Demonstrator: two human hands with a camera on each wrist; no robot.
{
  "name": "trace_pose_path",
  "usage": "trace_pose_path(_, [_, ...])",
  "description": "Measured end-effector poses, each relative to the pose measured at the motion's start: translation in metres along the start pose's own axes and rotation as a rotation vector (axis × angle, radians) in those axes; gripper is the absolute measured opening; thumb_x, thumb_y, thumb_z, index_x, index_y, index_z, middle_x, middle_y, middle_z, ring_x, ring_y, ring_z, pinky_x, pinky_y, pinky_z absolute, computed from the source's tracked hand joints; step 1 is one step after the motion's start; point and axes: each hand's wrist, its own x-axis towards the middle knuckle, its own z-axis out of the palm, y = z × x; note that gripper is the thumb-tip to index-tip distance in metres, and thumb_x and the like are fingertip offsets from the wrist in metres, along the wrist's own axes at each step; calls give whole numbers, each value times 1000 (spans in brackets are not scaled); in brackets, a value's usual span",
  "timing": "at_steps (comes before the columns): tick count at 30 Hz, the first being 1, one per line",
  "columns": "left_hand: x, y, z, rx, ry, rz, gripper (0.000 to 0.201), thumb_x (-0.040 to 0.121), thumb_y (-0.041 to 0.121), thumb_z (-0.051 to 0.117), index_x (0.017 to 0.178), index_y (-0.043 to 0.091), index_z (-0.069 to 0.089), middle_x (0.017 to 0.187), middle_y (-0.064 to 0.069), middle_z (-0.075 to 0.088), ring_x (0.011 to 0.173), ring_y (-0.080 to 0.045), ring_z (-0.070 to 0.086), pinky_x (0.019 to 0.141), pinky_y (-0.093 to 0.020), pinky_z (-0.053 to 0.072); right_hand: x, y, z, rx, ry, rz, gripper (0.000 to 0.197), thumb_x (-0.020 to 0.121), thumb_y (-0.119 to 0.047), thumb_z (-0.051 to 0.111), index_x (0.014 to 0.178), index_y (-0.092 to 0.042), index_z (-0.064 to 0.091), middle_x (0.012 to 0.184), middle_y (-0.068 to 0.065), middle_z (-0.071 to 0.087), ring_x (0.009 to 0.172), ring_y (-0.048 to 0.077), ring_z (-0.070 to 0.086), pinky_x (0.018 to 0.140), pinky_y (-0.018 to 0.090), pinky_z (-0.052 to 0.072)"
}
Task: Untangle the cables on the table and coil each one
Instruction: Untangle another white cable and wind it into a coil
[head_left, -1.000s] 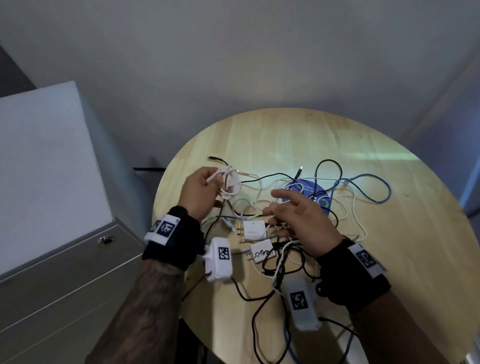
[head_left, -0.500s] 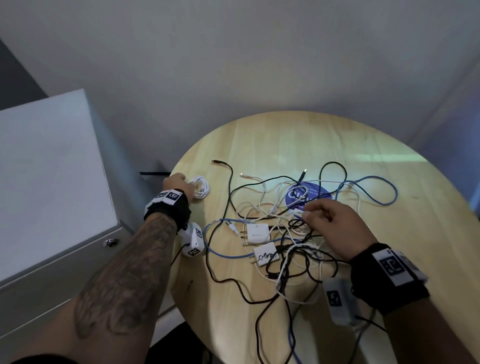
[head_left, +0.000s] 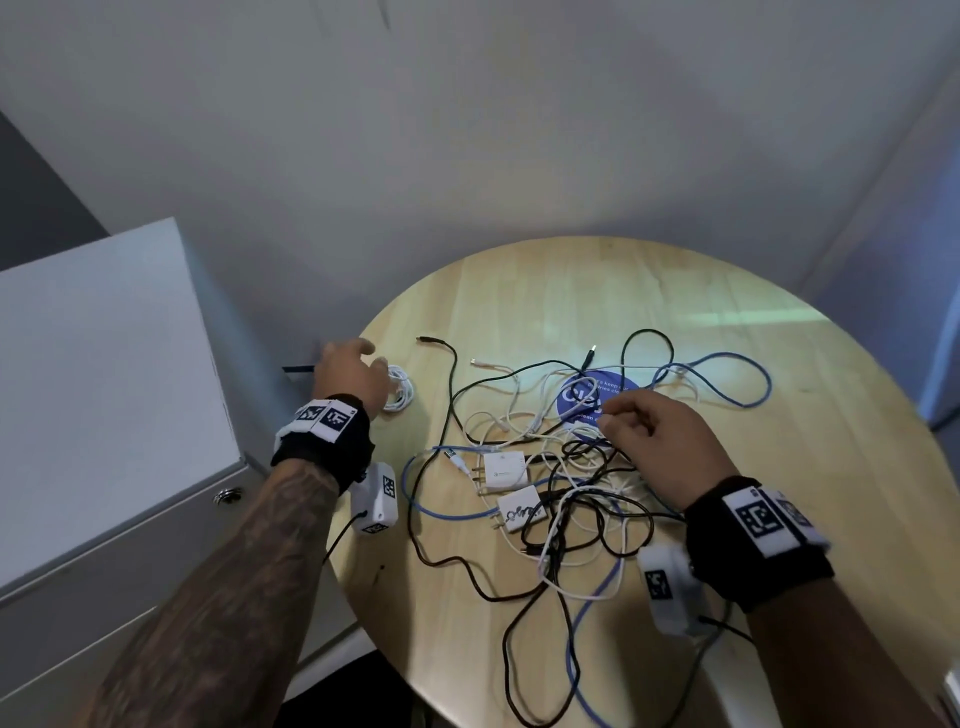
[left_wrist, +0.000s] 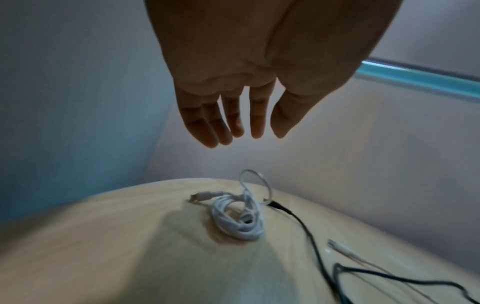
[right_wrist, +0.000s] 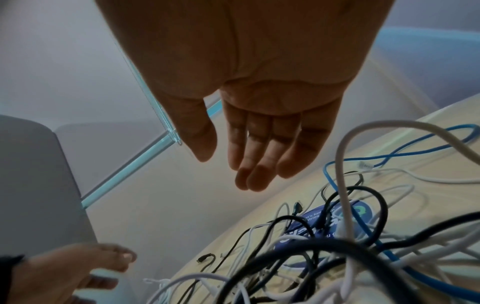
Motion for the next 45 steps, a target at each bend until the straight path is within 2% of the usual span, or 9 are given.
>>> trace_pose_path(3, [-3,8,5,104,-94,18,34,97,30,53,129,22,59,139,-12,44,124,-36,48,101,-44,44,-4,-1,4,-39,-18,-22,5,87,-31,66,92,-30,65,83,-9,66,74,9,61,81,36,55])
trace_pose_path(8, [9,1,5,343,-244,22,29,95,29,58,110,7,69,118,-15,67,106,-36,62,89,-36,50,-10,-3,5,-43,-30,-35,6,88,-31,66,94,-30,65,83,-11,65,75,8,61,81,35,55])
trace_pose_path(14, [14,-6,19,356,-229,37,42,90,24,64,127,10,48,131,-18,49,115,-39,54,92,-42,47,-6,-5,0,3,-14,-40,5,88,-29,66,88,-34,64,85,-8,67,81,11,64,84,36,55])
trace_pose_path(17, [18,-8,18,432,-344,79,31,90,25,63,113,5,63,116,-17,64,103,-33,60,80,-33,47,-5,-6,2,10,-16,-41,3,89,-30,65,90,-33,64,85,-9,67,81,11,64,83,34,54])
trace_pose_path(25, [-12,7,-8,-197,-263,-60,17,87,23,71,86,6,72,71,-11,60,62,-26,56,53,-30,57,-7,-28,23,69,-43,-73,9,90,-29,66,99,-27,66,87,-10,66,81,6,63,78,26,53])
trace_pose_path(28, [-47,35,-20,-486,-257,5,18,85,23,74,80,6,71,63,-6,55,57,-18,48,41,-21,45,-9,-41,45,160,-91,-69,19,90,-33,66,108,-27,65,94,-13,66,76,-3,62,73,20,53])
trace_pose_path(33, [-103,62,-16,-816,-483,-6,26,81,19,78,88,-4,69,63,-5,48,49,-12,40,45,-22,36,-10,-53,73,344,-98,-20,48,88,-41,68,133,-31,54,123,-16,62,97,6,67,92,39,54])
trace_pose_path(40, [-127,65,-9,-833,-566,65,32,78,24,80,86,-5,69,50,5,42,47,-13,33,48,-26,30,-7,-51,66,404,-18,-69,13,88,-27,72,94,-20,64,84,11,70,73,16,65,72,38,55])
trace_pose_path(45, [-130,64,-14,-936,-600,106,16,88,18,70,82,5,66,52,8,45,48,-12,34,48,-25,31,-5,-52,61,519,-80,-12,8,92,-21,67,88,-15,65,72,-3,69,65,4,64,58,21,51])
